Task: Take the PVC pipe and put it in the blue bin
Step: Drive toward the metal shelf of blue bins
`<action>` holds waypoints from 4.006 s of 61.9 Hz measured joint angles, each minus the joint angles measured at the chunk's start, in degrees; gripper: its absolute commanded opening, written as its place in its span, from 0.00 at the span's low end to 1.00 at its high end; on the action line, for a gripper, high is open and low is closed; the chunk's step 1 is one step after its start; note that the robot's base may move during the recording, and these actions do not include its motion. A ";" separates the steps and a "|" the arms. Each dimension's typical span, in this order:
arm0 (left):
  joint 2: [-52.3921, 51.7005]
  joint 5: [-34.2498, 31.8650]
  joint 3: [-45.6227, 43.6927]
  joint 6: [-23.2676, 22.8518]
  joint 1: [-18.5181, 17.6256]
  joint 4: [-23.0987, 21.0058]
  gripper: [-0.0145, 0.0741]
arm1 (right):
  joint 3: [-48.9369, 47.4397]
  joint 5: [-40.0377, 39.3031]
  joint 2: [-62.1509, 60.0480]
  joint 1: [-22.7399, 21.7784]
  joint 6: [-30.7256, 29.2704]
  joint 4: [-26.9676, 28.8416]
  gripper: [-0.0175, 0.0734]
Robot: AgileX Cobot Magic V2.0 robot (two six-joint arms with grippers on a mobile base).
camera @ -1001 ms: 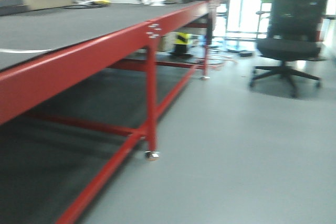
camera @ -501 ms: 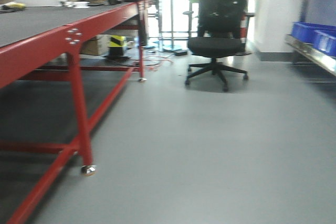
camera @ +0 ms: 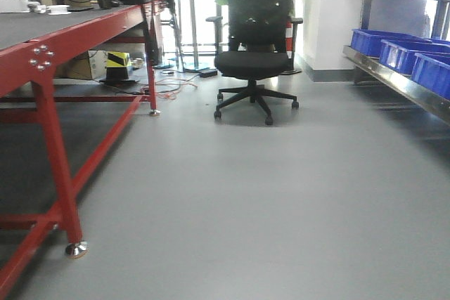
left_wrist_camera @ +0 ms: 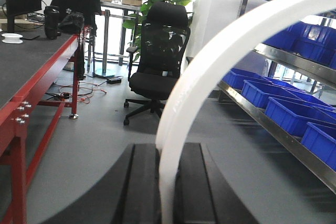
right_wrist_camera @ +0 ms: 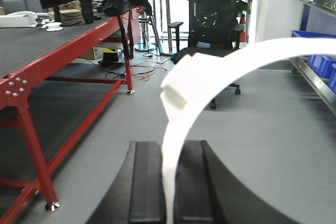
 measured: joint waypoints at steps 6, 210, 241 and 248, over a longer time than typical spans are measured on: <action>0.00 0.00 0.00 0.00 0.00 0.00 0.04 | 0.00 0.00 0.00 0.00 0.00 0.00 0.02; 0.00 -0.08 0.00 0.00 0.00 0.00 0.04 | 0.04 0.00 0.00 0.00 0.00 0.00 0.02; 0.00 -0.08 0.00 0.00 0.00 0.00 0.04 | 0.04 -0.12 0.00 0.00 0.00 0.00 0.02; 0.00 -0.08 0.00 0.00 0.00 0.00 0.04 | 0.04 -0.12 0.00 0.00 0.00 0.00 0.02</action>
